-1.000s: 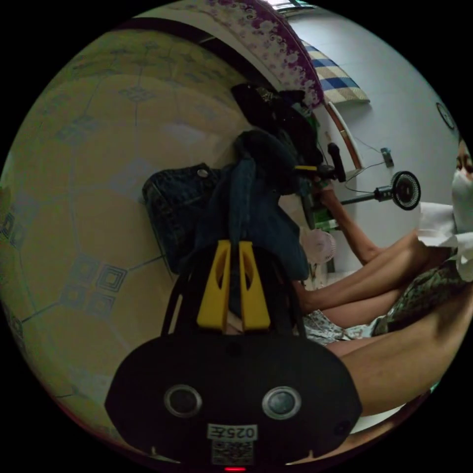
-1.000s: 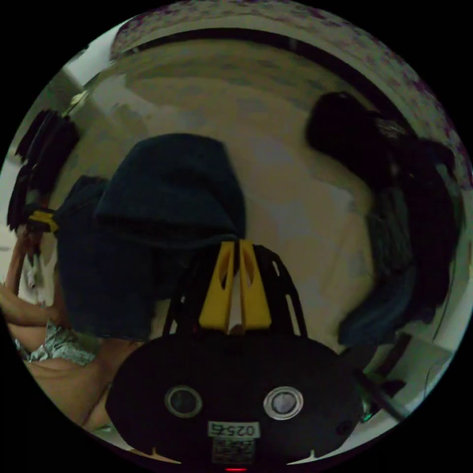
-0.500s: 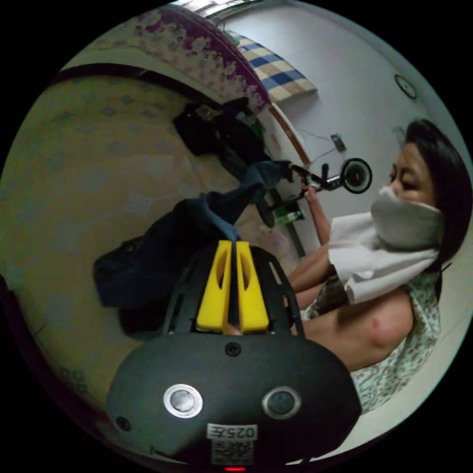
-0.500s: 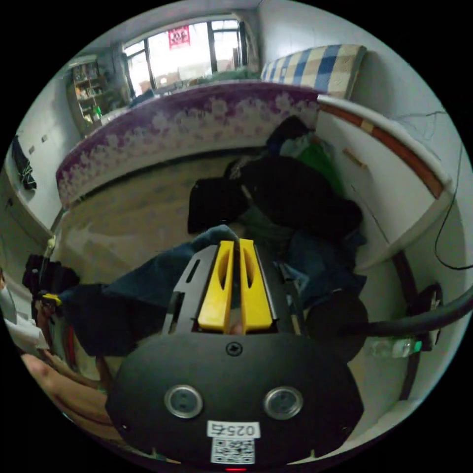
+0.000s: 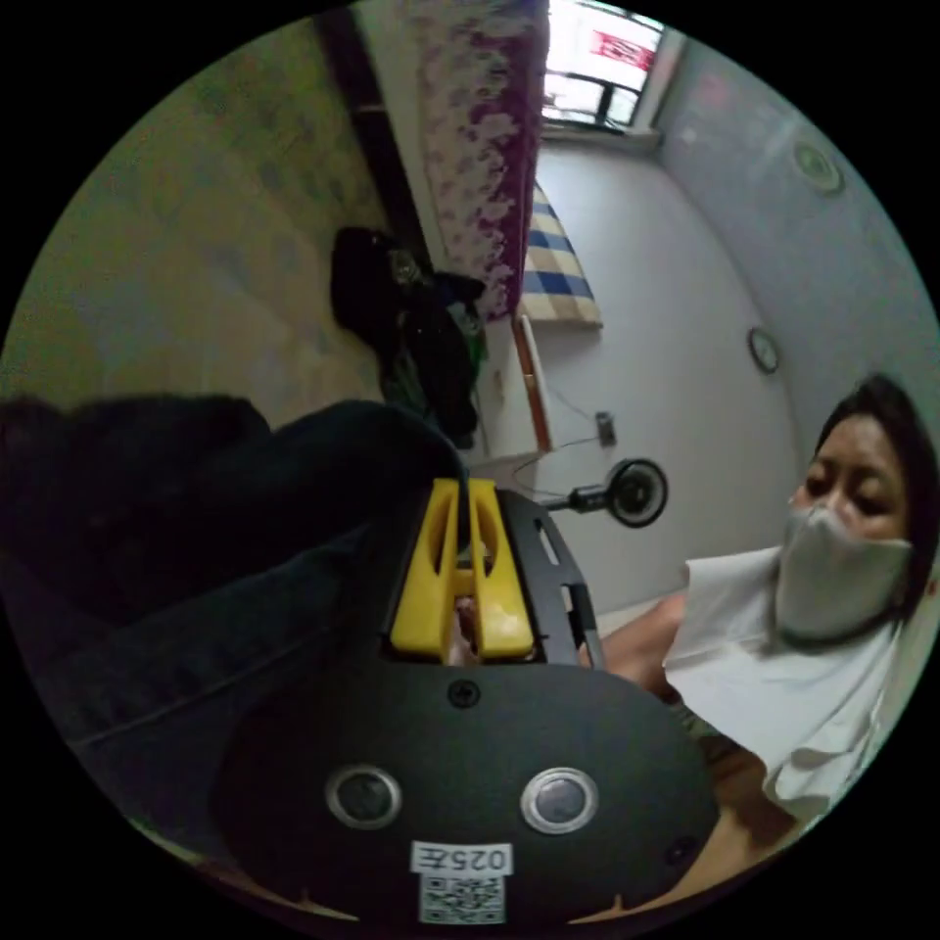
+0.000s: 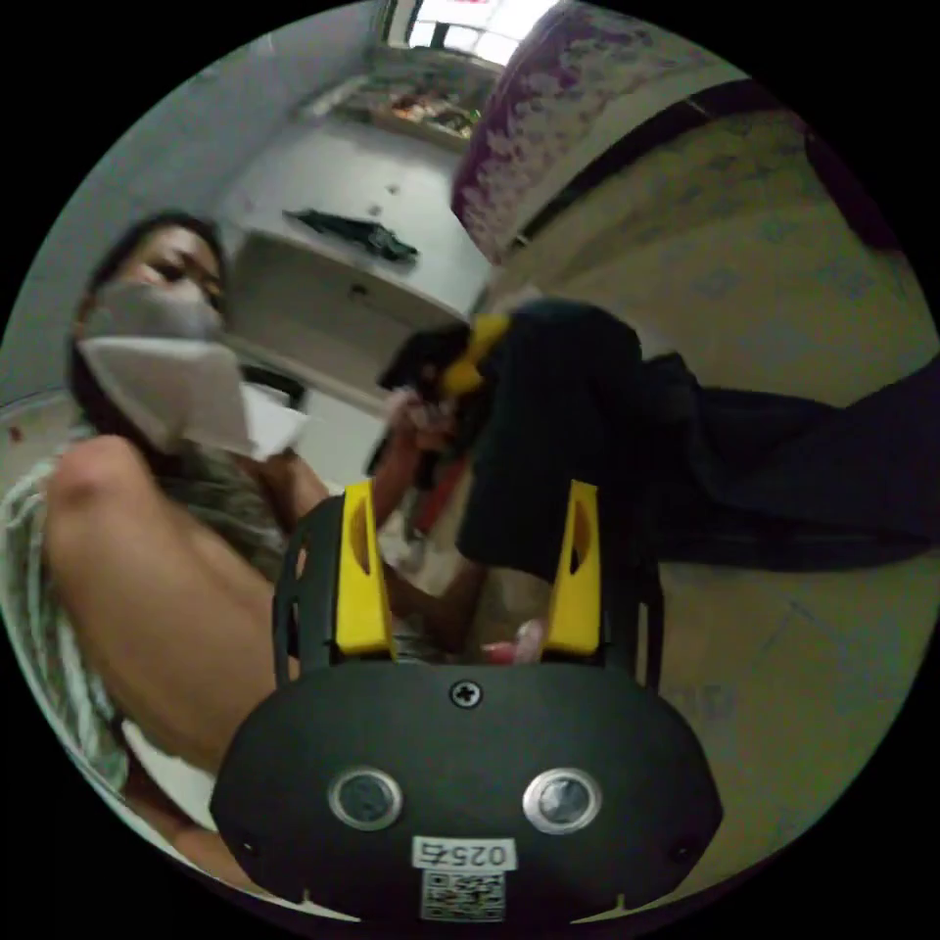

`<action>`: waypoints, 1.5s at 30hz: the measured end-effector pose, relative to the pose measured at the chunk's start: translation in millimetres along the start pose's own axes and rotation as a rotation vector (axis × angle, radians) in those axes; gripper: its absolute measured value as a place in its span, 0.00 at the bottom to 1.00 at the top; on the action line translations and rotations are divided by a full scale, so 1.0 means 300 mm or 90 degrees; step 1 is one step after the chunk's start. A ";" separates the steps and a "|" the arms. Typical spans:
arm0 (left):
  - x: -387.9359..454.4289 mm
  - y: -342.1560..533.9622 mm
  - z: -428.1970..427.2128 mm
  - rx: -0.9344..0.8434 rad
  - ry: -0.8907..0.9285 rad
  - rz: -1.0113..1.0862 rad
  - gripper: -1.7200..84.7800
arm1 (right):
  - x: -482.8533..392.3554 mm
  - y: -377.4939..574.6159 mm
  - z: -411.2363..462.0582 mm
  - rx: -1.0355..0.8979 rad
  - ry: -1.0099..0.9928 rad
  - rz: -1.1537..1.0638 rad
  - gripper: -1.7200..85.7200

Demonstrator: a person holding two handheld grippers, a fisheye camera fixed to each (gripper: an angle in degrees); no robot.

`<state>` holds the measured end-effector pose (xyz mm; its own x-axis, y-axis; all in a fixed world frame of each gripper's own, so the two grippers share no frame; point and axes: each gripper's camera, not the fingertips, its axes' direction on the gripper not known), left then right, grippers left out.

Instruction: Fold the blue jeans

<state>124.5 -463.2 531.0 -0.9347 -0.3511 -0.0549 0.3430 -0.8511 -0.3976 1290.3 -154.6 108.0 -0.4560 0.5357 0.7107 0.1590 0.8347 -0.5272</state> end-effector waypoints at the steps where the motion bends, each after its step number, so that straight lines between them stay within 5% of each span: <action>1: 0.088 -0.022 0.001 -0.016 -0.043 0.040 0.00 | -0.023 -0.006 0.070 -0.030 0.040 -0.017 0.32; 5: 0.307 -0.044 0.108 -0.121 -0.119 0.132 0.00 | -0.035 -0.057 0.210 -0.025 0.106 -0.063 0.21; 7: 0.394 -0.035 0.167 -0.197 -0.182 0.183 0.01 | -0.013 -0.055 0.219 -0.008 0.171 -0.061 0.02; 10: 0.448 -0.005 0.047 -0.119 -0.259 0.231 0.05 | 0.057 -0.013 0.168 -0.019 0.092 -0.035 0.01; 19: 0.244 0.245 -0.518 0.232 -0.388 -0.061 0.08 | 0.174 0.026 -0.127 0.034 0.020 -0.025 0.01; 23: 0.197 0.267 -0.543 0.249 -0.375 -0.096 0.08 | 0.208 0.006 -0.167 0.010 0.021 -0.058 0.01; 29: 0.186 0.065 -0.352 0.053 -0.505 0.013 0.09 | 0.337 -0.006 -0.088 0.016 -0.094 -0.093 0.01; 32: 0.172 0.070 -0.401 0.140 -0.412 -0.030 0.07 | 0.431 -0.009 -0.138 0.067 -0.091 -0.071 0.01; 36: 0.210 0.154 -0.540 0.266 -0.363 -0.062 0.06 | 0.686 0.074 -0.400 0.112 0.119 0.025 0.03; 40: 0.223 0.144 -0.568 0.220 -0.401 -0.090 0.07 | 1.033 0.202 -0.499 0.036 0.360 0.268 0.12; 45: 0.116 0.124 -0.449 0.119 -0.396 -0.148 0.16 | 0.881 0.247 -0.283 0.182 0.360 0.101 0.25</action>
<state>92.2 -454.4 391.1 -0.7784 -0.2620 0.5705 0.2021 -0.9649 -0.1674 1255.8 59.7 296.2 0.0967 0.6990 0.7085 -0.0878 0.7151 -0.6935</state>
